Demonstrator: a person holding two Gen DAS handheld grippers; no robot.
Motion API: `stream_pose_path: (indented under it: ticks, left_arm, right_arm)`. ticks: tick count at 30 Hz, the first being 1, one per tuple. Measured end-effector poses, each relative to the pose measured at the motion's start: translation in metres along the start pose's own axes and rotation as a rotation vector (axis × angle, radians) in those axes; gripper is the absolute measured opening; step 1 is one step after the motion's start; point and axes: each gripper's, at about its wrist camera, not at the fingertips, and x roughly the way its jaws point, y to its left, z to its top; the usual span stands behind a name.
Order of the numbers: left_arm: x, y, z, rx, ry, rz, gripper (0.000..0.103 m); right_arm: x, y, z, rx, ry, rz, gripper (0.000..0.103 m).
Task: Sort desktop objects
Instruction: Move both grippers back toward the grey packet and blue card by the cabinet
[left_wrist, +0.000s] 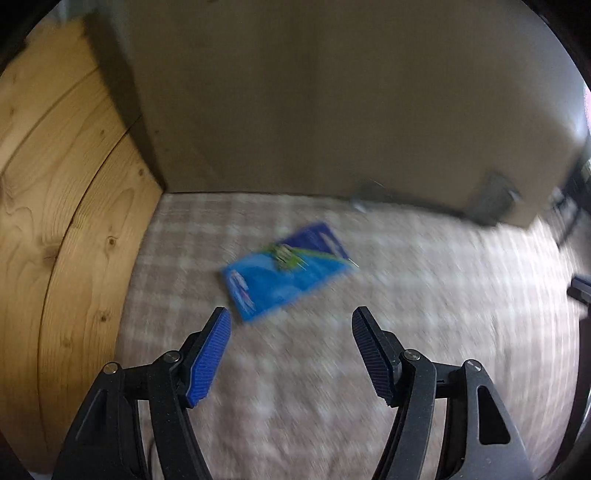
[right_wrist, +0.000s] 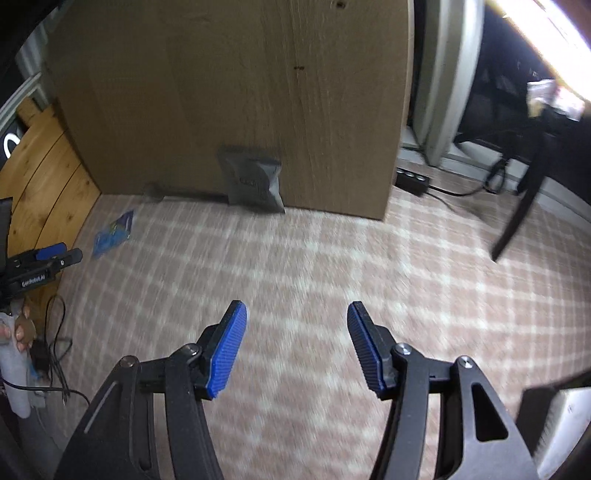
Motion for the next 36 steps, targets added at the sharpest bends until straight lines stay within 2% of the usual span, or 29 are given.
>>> stream_pose_path:
  ticks: [6, 15, 16, 19, 23, 25, 27, 30, 31, 32, 33, 34, 36]
  left_arm:
    - [0.039, 0.035, 0.03, -0.094, 0.036, -0.036, 0.066]
    - [0.085, 0.036, 0.036, -0.088, 0.086, -0.067, 0.066]
    - [0.084, 0.034, 0.035, -0.086, 0.068, -0.074, 0.067]
    - [0.084, 0.022, 0.029, -0.048, 0.063, -0.092, 0.067]
    - [0.078, -0.007, 0.013, 0.066, 0.063, -0.112, 0.067]
    - [0.076, -0.018, 0.007, 0.113, 0.065, -0.111, 0.067]
    - [0.075, -0.024, 0.004, 0.134, 0.079, -0.139, 0.066]
    - [0.073, -0.034, -0.004, 0.167, 0.08, -0.123, 0.066]
    - [0.072, -0.037, -0.007, 0.173, 0.077, -0.123, 0.066]
    - [0.071, -0.042, -0.009, 0.184, 0.074, -0.129, 0.066]
    - [0.07, -0.047, -0.012, 0.191, 0.075, -0.135, 0.066]
    - [0.069, -0.051, -0.014, 0.196, 0.075, -0.14, 0.065]
    - [0.066, -0.06, -0.019, 0.213, 0.072, -0.152, 0.062]
  right_arm:
    - [0.042, 0.012, 0.03, -0.035, 0.021, 0.002, 0.056]
    - [0.08, 0.015, 0.058, -0.038, 0.012, 0.014, 0.056]
    - [0.083, 0.015, 0.059, -0.039, 0.01, 0.016, 0.056]
    - [0.089, 0.018, 0.063, -0.04, 0.004, 0.023, 0.056]
    - [0.096, 0.02, 0.066, -0.036, -0.009, 0.036, 0.056]
    - [0.1, 0.021, 0.066, -0.015, 0.004, 0.078, 0.056]
    - [0.102, 0.023, 0.065, -0.014, 0.007, 0.088, 0.056]
    - [0.101, 0.028, 0.064, -0.021, -0.006, 0.114, 0.056]
    - [0.101, 0.03, 0.064, -0.02, -0.009, 0.124, 0.052]
    - [0.101, 0.032, 0.064, -0.02, -0.009, 0.14, 0.04]
    - [0.101, 0.033, 0.064, -0.021, -0.006, 0.147, 0.033]
    - [0.101, 0.035, 0.065, -0.024, -0.001, 0.157, 0.019]
    - [0.103, 0.039, 0.07, -0.034, -0.004, 0.158, 0.011]
